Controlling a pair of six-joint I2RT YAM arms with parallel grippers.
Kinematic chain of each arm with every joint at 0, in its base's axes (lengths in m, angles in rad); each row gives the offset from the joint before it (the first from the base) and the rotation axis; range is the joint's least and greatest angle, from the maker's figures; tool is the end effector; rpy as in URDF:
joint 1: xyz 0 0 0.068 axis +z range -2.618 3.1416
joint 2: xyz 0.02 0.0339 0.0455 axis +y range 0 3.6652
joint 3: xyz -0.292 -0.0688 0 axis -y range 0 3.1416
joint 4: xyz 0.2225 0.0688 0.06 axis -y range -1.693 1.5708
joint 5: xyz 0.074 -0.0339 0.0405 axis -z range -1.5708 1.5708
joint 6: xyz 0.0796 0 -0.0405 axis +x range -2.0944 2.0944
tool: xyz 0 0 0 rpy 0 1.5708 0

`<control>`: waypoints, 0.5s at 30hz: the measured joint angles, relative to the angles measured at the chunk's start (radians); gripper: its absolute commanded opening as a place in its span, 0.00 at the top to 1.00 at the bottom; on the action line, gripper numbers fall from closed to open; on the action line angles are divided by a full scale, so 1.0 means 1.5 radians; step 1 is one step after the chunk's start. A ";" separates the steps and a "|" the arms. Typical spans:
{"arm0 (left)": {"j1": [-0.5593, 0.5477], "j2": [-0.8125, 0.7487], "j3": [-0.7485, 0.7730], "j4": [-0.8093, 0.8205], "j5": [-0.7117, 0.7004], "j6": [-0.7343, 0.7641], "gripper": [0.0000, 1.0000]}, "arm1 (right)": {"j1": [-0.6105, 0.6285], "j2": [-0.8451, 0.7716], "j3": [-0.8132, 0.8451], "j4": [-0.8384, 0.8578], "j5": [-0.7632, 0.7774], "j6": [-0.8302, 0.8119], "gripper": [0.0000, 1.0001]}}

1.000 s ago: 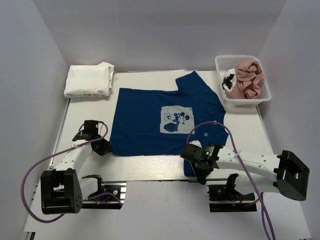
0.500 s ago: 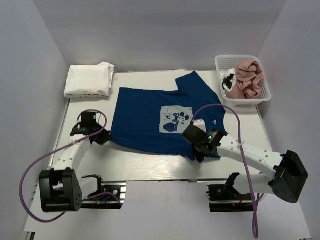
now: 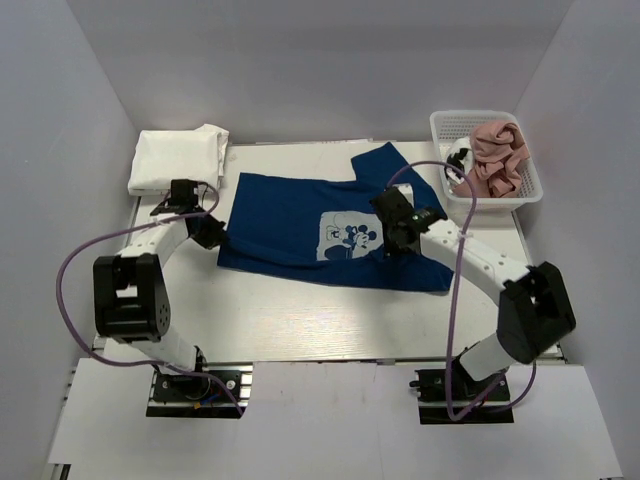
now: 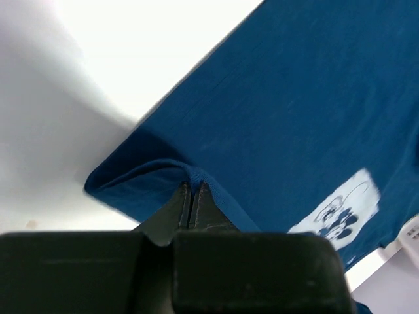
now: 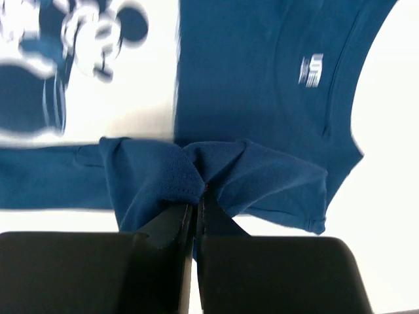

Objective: Fold and stack the t-shirts

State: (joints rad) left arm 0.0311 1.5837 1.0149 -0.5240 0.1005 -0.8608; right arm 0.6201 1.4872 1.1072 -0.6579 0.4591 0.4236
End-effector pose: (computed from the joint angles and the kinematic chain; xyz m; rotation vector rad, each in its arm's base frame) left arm 0.3141 0.0018 0.2002 -1.1420 2.4659 -0.3919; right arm 0.2633 0.1447 0.2525 -0.0850 2.4585 -0.1633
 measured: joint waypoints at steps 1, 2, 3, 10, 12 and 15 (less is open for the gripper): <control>0.000 0.016 0.016 0.000 0.000 0.000 1.00 | -0.010 0.021 0.015 0.008 0.001 -0.011 1.00; 0.000 0.032 0.031 0.001 -0.001 0.000 1.00 | -0.019 0.038 0.026 0.016 0.001 -0.021 1.00; 0.000 0.047 0.046 0.000 -0.003 0.000 1.00 | -0.027 0.051 0.034 0.020 0.000 -0.030 1.00; 0.000 0.161 0.161 -0.013 -0.023 0.020 0.10 | -0.095 0.152 0.116 0.040 -0.030 -0.085 0.87; 0.000 0.179 0.183 -0.014 -0.029 0.028 0.00 | -0.112 0.200 0.164 0.045 -0.035 -0.097 0.77; 0.001 0.183 0.202 -0.015 -0.037 0.042 0.00 | -0.130 0.274 0.236 0.055 -0.043 -0.104 0.10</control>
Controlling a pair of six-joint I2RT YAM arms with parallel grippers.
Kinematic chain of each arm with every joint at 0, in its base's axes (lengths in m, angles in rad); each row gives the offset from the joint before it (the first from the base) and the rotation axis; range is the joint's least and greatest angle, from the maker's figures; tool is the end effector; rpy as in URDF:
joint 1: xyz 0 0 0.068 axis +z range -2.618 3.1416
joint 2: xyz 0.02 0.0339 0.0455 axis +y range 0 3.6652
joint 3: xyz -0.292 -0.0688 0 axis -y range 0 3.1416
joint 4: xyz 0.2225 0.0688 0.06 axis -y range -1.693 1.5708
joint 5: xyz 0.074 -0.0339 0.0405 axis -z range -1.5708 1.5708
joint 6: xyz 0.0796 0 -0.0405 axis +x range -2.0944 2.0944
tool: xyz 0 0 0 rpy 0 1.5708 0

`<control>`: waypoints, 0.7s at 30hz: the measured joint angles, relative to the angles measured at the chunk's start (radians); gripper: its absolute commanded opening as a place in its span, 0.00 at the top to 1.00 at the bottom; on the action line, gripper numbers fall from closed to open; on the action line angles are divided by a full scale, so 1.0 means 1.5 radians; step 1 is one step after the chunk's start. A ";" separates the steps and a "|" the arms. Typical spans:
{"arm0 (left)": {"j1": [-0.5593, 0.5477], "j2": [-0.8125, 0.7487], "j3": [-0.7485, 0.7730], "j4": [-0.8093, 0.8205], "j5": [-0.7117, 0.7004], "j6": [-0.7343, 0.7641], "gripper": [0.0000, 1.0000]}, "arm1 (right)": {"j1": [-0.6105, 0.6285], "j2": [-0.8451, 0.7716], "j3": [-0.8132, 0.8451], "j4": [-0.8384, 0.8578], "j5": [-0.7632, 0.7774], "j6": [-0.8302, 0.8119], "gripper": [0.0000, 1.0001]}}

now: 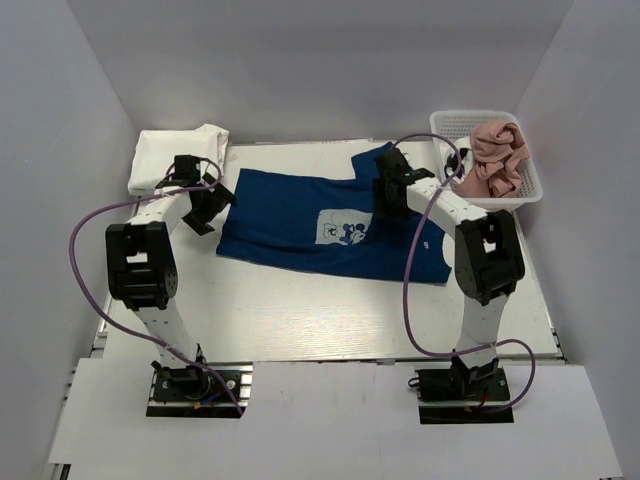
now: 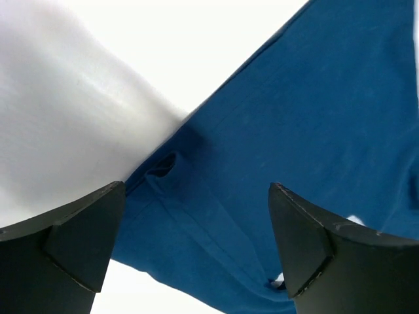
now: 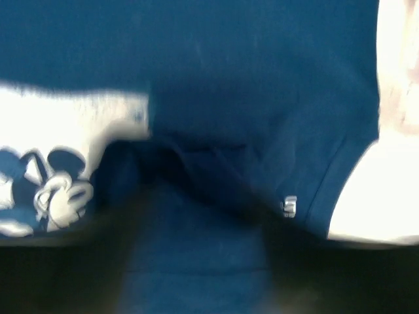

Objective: Fold and stack the t-shirts

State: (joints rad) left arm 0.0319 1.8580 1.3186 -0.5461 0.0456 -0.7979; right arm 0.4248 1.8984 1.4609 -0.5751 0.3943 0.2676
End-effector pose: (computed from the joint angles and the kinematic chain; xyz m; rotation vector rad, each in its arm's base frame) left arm 0.3960 0.0090 0.1949 -1.0711 2.4695 -0.3059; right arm 0.3944 0.1448 0.2249 -0.0532 2.4836 -0.2248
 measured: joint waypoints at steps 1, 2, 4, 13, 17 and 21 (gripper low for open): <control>0.000 -0.001 0.005 0.001 -0.001 0.006 0.00 | -0.004 0.018 0.018 0.003 -0.004 0.002 0.10; 0.000 -0.005 0.006 0.003 -0.002 0.012 0.00 | -0.008 0.032 0.029 0.010 -0.008 -0.006 0.10; -0.001 -0.021 -0.002 0.005 -0.001 0.021 0.00 | -0.012 0.037 0.024 0.014 -0.019 -0.006 0.10; -0.003 -0.169 -0.136 0.021 0.013 0.039 0.00 | -0.010 -0.117 -0.201 0.074 -0.117 0.009 0.10; -0.010 -0.170 -0.144 0.029 0.020 0.043 0.00 | -0.008 -0.154 -0.238 0.107 -0.166 0.017 0.10; -0.022 -0.148 -0.144 0.044 0.043 0.043 0.00 | -0.007 -0.155 -0.259 0.146 -0.191 0.026 0.10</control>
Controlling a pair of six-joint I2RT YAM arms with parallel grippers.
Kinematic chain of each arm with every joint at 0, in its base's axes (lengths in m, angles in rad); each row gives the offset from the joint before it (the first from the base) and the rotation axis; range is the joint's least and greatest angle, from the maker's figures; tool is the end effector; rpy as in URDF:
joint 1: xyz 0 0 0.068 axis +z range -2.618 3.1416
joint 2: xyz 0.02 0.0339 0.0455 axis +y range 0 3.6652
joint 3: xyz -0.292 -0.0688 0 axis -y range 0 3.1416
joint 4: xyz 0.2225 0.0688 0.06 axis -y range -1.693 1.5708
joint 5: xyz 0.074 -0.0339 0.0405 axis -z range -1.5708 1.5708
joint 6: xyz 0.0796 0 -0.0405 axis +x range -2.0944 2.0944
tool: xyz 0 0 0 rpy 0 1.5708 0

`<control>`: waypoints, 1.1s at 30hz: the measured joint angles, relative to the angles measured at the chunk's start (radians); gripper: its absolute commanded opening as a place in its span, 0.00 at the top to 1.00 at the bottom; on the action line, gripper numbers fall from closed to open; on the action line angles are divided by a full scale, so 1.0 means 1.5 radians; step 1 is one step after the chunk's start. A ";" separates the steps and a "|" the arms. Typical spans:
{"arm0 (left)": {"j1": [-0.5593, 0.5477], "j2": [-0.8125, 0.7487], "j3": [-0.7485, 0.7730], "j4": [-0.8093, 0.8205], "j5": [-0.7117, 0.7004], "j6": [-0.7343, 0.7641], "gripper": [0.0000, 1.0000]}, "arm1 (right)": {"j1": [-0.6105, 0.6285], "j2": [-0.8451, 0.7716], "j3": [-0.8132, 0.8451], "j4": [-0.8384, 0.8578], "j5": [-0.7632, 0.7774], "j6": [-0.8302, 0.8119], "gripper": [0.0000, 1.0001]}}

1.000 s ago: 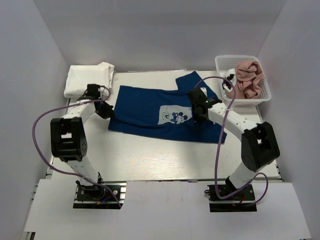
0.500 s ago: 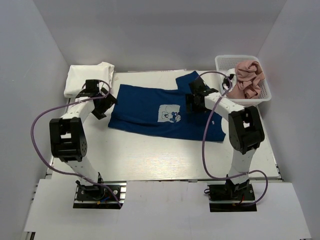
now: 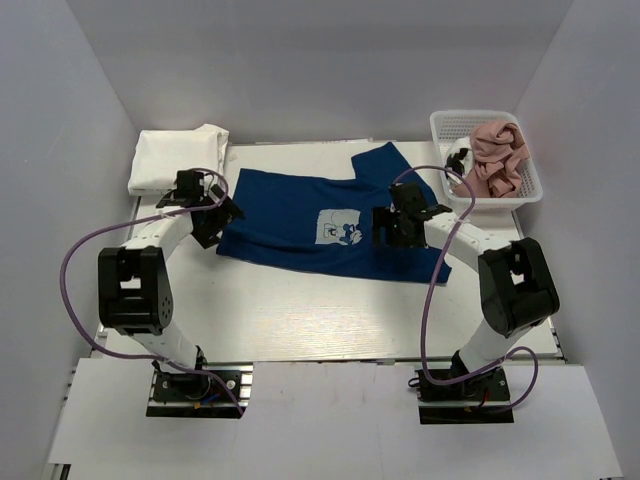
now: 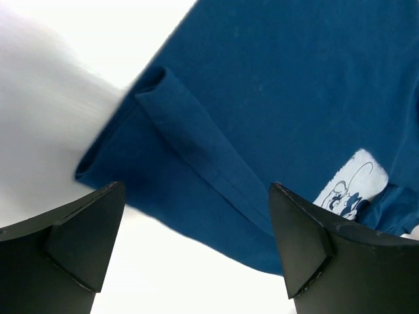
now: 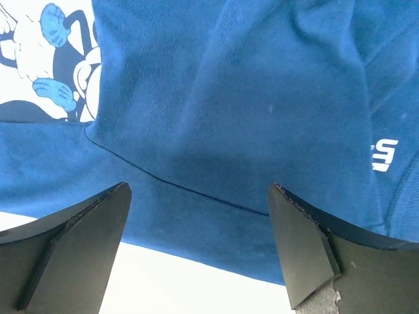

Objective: Fold and stack the t-shirts

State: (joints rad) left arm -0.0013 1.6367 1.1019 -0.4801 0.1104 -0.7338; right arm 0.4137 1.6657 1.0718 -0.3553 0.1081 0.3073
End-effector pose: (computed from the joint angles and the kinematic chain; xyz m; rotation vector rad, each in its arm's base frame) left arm 0.3420 -0.0092 0.2130 -0.9040 2.4727 -0.4057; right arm 0.3283 0.1348 0.2049 -0.0902 2.5175 0.1579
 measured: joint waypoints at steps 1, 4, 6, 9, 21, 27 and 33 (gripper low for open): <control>-0.005 0.008 0.000 0.006 0.004 -0.001 0.00 | 0.000 -0.001 -0.007 0.008 -0.003 0.002 0.10; -0.020 0.039 0.001 0.015 0.008 -0.010 0.00 | 0.000 -0.003 -0.024 0.020 -0.006 0.005 0.10; -0.028 0.061 0.003 0.020 0.011 -0.015 0.00 | 0.000 -0.003 -0.030 0.025 -0.006 0.005 0.10; -0.041 0.098 0.003 0.036 0.016 -0.025 0.00 | 0.000 -0.003 -0.033 0.030 -0.005 0.004 0.10; -0.071 0.121 0.041 0.059 0.019 -0.055 0.00 | -0.001 0.011 -0.050 0.034 -0.001 0.002 0.10; -0.073 0.153 0.074 0.062 0.003 -0.065 0.00 | -0.001 0.013 -0.050 0.033 0.009 -0.001 0.10; -0.073 0.245 0.188 0.076 -0.011 -0.082 0.00 | -0.001 0.006 -0.055 0.027 0.033 -0.001 0.10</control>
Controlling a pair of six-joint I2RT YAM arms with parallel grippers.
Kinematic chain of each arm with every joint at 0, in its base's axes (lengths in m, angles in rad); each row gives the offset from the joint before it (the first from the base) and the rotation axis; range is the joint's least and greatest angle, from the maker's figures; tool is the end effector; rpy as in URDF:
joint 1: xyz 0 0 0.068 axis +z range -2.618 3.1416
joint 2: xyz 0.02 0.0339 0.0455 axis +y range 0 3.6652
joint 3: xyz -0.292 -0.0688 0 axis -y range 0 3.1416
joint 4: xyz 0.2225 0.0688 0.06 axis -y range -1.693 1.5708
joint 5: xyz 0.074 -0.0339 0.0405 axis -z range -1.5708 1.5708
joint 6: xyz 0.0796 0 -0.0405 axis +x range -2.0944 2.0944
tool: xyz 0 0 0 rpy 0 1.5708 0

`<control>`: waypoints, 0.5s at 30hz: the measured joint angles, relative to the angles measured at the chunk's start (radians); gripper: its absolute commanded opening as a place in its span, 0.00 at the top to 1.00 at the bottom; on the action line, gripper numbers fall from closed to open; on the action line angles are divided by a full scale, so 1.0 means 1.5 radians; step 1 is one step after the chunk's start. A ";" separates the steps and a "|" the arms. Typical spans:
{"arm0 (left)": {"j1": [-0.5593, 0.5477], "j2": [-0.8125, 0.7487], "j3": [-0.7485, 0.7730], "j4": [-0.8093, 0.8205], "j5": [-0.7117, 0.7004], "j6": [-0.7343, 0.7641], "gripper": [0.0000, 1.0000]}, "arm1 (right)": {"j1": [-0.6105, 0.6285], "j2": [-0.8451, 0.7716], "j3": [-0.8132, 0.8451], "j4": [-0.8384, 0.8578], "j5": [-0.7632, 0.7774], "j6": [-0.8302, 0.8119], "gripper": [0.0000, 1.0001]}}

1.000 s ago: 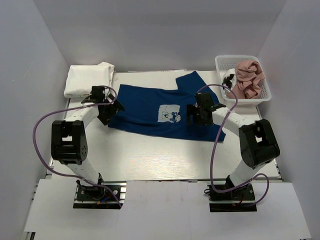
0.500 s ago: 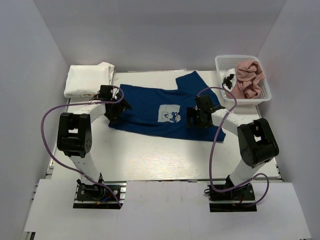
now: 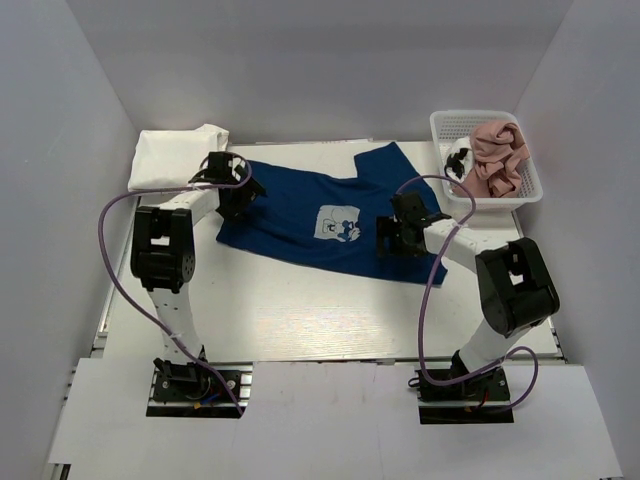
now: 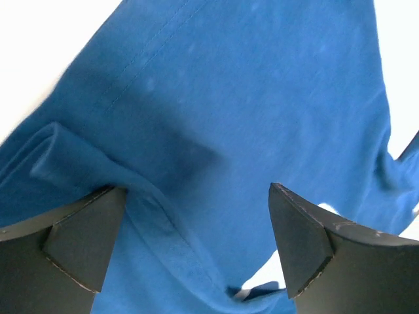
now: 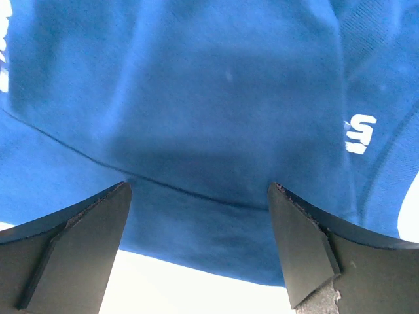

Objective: Fold and stack the t-shirts

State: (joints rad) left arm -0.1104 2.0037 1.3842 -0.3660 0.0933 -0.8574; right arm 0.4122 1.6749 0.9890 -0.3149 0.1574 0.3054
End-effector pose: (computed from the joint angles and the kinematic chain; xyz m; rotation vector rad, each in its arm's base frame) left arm 0.4396 -0.0562 0.1705 -0.9236 2.4579 -0.4765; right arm 0.3192 0.1259 0.1809 -0.0774 2.5531 0.0741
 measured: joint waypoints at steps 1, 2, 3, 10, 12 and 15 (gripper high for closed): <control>0.002 0.011 0.016 0.003 -0.003 -0.003 0.00 | 0.000 -0.005 -0.004 0.000 0.004 0.000 0.10; 0.003 0.022 0.034 0.005 -0.004 -0.006 0.00 | 0.000 -0.009 -0.008 -0.003 0.008 0.000 0.10; 0.004 0.032 0.050 0.006 -0.004 -0.009 0.00 | 0.000 -0.014 -0.013 -0.003 0.012 0.000 0.10; 0.007 0.050 0.121 -0.034 -0.045 -0.003 0.00 | -0.001 -0.038 -0.026 -0.012 0.033 0.001 0.10; 0.007 0.038 0.114 -0.032 -0.051 0.003 0.00 | -0.001 -0.042 -0.030 -0.009 0.036 0.002 0.10; 0.006 0.014 0.085 -0.030 -0.053 0.013 0.00 | -0.002 -0.044 -0.041 -0.006 0.041 0.006 0.10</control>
State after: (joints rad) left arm -0.1017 2.0251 1.5124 -0.4103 0.0143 -0.8375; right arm 0.4099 1.6089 0.9268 -0.3244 0.2195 0.3145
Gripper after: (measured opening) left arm 0.997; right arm 0.902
